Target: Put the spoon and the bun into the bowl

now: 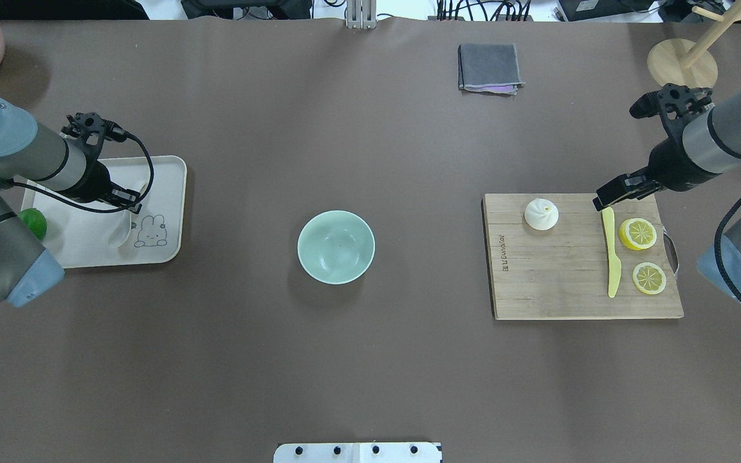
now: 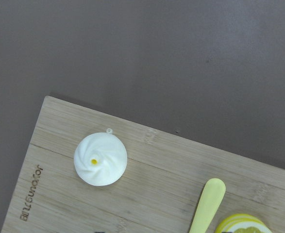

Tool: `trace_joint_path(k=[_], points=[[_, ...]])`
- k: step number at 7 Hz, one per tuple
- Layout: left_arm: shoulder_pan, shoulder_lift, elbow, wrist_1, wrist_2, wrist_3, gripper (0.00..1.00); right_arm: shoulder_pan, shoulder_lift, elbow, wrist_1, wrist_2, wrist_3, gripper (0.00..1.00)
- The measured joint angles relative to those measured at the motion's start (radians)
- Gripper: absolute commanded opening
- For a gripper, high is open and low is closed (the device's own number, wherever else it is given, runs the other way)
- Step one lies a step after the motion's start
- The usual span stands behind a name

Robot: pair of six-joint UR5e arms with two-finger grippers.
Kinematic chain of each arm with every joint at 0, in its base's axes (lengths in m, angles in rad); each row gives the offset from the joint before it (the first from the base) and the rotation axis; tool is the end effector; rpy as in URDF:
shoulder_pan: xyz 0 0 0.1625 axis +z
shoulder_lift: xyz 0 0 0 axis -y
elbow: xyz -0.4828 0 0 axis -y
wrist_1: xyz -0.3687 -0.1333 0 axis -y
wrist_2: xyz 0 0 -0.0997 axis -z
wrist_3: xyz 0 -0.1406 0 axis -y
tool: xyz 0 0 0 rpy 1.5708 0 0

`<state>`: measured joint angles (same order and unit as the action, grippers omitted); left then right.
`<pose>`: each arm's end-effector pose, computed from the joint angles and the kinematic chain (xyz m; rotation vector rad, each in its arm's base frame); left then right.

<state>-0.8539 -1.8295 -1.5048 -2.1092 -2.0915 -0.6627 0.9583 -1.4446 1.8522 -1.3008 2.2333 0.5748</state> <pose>0.3734 -0.5249 0.5828 0.2348 0.8388 0.2410 -0.2758 -0.4740 0.5192 0.1847 -0.8932 -0.2594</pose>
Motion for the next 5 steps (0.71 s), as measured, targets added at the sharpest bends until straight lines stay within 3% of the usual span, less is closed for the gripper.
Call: trace_joint_path(k=[1,3,4,5], points=[[0.0,-0.006,-0.007,0.0,0.0,-0.003,0.0,-0.003,0.005,0.0,0.0,-0.001,-0.001,0.5],[0.002,-0.05,-0.06,0.005,-0.006,-0.063,0.0,-0.009,0.016,0.001,0.0,-0.001,0.002,0.51],[0.016,-0.099,-0.09,0.008,-0.005,-0.143,0.0,-0.017,0.027,0.0,0.0,-0.004,0.015,0.62],[0.057,-0.158,-0.113,0.009,0.005,-0.238,0.0,-0.04,0.05,-0.005,-0.001,-0.024,0.051,0.62]])
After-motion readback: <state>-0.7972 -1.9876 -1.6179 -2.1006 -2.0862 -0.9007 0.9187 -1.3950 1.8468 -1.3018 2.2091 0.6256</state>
